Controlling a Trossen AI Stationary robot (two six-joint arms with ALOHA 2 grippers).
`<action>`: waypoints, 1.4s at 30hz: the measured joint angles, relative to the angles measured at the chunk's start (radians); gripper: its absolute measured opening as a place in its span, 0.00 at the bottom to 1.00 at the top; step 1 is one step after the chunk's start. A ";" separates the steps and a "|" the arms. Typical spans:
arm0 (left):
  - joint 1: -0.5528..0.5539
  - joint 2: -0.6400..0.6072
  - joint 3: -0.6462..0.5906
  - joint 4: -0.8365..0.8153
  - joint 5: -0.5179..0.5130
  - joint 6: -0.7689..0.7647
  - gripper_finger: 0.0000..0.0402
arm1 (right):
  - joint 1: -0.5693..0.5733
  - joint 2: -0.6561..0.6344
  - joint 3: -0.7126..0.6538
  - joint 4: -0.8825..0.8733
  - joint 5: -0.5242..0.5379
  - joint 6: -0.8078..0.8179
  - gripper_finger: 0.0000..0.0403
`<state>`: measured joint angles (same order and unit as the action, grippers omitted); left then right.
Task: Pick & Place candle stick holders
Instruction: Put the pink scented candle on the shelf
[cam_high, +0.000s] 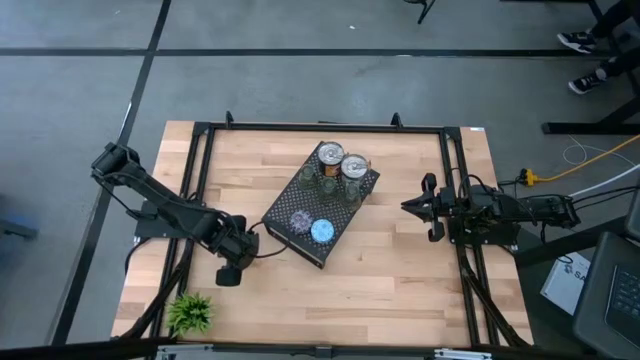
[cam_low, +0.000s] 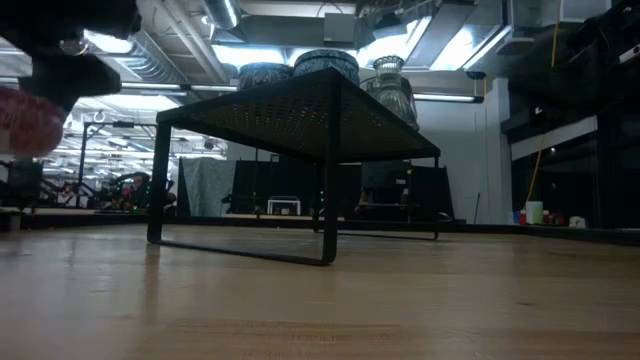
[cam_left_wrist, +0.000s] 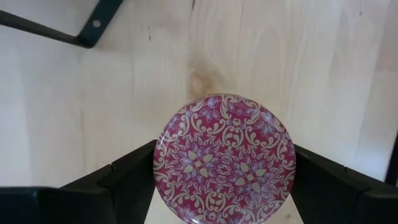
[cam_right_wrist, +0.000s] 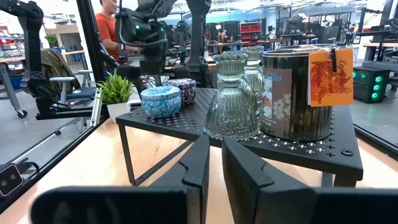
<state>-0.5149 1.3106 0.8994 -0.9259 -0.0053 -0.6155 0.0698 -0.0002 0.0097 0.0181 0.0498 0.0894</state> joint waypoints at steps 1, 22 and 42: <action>0.001 0.000 0.014 -0.019 0.000 0.000 0.77 | 0.000 0.000 0.000 0.000 0.000 0.000 0.12; 0.213 0.000 0.236 -0.186 -0.023 0.147 0.77 | 0.000 0.000 0.000 0.000 0.000 0.000 0.12; 0.475 0.025 0.309 -0.192 -0.038 0.371 0.77 | 0.000 0.000 0.000 0.000 0.000 0.000 0.12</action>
<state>-0.0397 1.3355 1.2079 -1.1183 -0.0429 -0.2447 0.0697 -0.0002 0.0097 0.0181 0.0498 0.0892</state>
